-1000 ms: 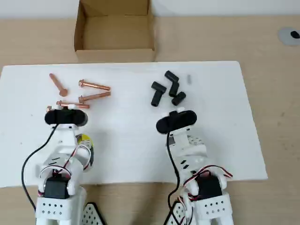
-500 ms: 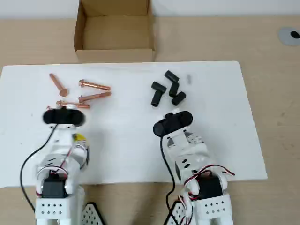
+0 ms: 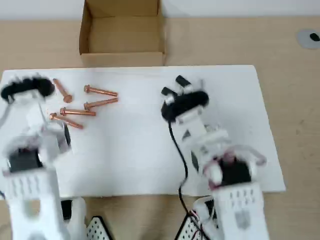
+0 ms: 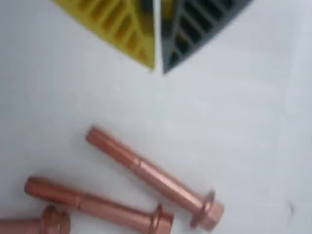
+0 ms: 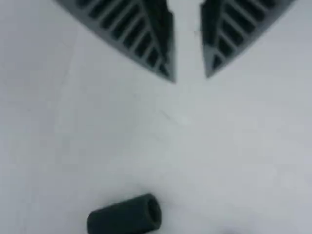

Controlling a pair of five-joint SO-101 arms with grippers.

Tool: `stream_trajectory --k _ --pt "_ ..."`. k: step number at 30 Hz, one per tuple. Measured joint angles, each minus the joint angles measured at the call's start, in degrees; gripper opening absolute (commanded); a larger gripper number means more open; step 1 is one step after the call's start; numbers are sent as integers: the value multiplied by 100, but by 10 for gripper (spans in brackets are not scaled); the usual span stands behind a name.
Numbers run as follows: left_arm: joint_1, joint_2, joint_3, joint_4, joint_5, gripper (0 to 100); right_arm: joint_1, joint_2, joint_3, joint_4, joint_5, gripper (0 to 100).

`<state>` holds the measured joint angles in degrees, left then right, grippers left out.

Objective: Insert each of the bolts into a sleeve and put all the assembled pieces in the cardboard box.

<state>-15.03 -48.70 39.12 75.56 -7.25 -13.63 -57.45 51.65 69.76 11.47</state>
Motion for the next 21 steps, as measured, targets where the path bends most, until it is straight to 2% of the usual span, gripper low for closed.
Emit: stream_trajectory --k 4,10,15,21 --pt "-9 2119 -1556 747 633 7 0 2470 -2189 985 0 73" --pt "-9 3736 -1943 879 1380 7 0 5248 -4993 2435 0 74" --pt "-26 3938 -1943 659 1987 7 0 5969 -6004 2804 -9 76" --pt "-44 3947 -1820 123 2989 7 0 6022 -6101 2866 26 76"
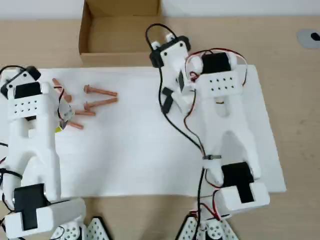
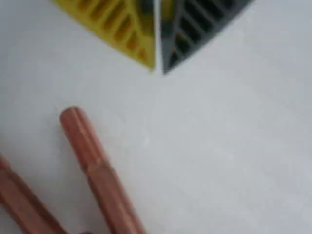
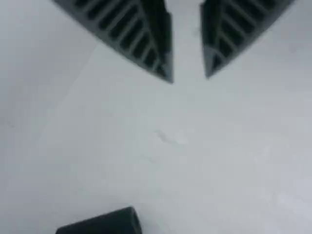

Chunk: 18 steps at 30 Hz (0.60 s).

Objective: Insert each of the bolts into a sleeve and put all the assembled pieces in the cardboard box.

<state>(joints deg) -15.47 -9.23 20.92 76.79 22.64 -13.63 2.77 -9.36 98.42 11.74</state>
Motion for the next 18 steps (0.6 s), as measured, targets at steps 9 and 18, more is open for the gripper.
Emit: stream_trajectory --k 9,18 --pt "-527 0 730 -1152 1108 7 0 0 554 0 105 76" --pt "-914 26 1415 -1960 879 6 0 0 835 -97 132 76"
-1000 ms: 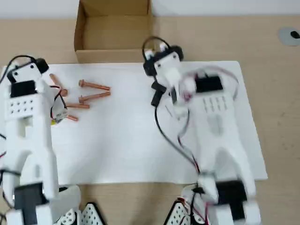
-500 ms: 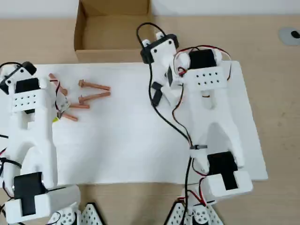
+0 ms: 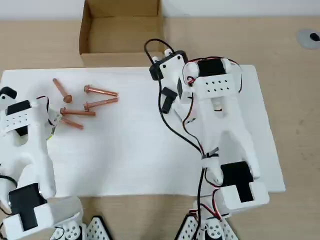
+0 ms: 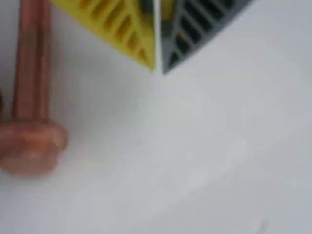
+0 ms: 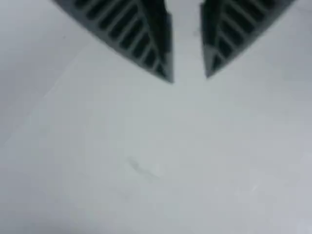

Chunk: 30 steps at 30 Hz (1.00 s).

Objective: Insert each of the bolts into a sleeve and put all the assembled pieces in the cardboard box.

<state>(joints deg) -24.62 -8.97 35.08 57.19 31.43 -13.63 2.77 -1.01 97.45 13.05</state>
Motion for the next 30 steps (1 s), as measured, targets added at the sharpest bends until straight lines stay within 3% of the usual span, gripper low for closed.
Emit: stream_trajectory --k 17,23,30 --pt "-26 26 44 -396 9 8 0 677 132 -185 0 76" --pt "-26 26 -202 -396 9 111 -18 914 132 -659 0 76" --pt "246 26 -229 -396 -167 122 -352 1020 -114 -712 9 76"
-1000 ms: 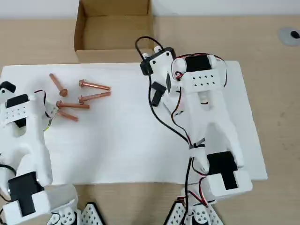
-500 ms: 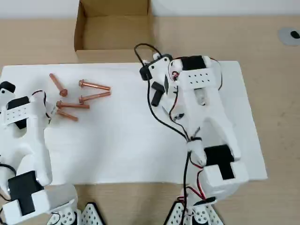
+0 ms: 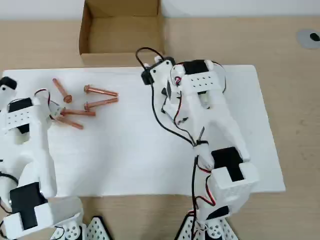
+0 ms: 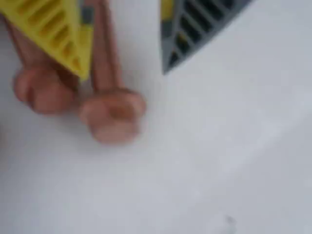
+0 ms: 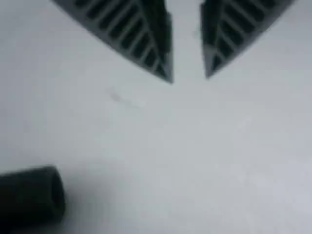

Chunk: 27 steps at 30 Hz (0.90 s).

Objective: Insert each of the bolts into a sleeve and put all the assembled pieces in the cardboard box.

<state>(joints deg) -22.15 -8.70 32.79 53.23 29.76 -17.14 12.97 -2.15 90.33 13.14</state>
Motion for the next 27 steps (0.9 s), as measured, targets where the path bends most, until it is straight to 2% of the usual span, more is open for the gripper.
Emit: stream_trajectory --k 7,21,27 --pt "360 9 35 -193 185 122 -53 44 -246 0 0 76" --pt "237 9 571 -747 703 122 -53 44 -246 0 97 76" --pt "123 9 642 -949 703 122 -53 44 -246 9 193 76"
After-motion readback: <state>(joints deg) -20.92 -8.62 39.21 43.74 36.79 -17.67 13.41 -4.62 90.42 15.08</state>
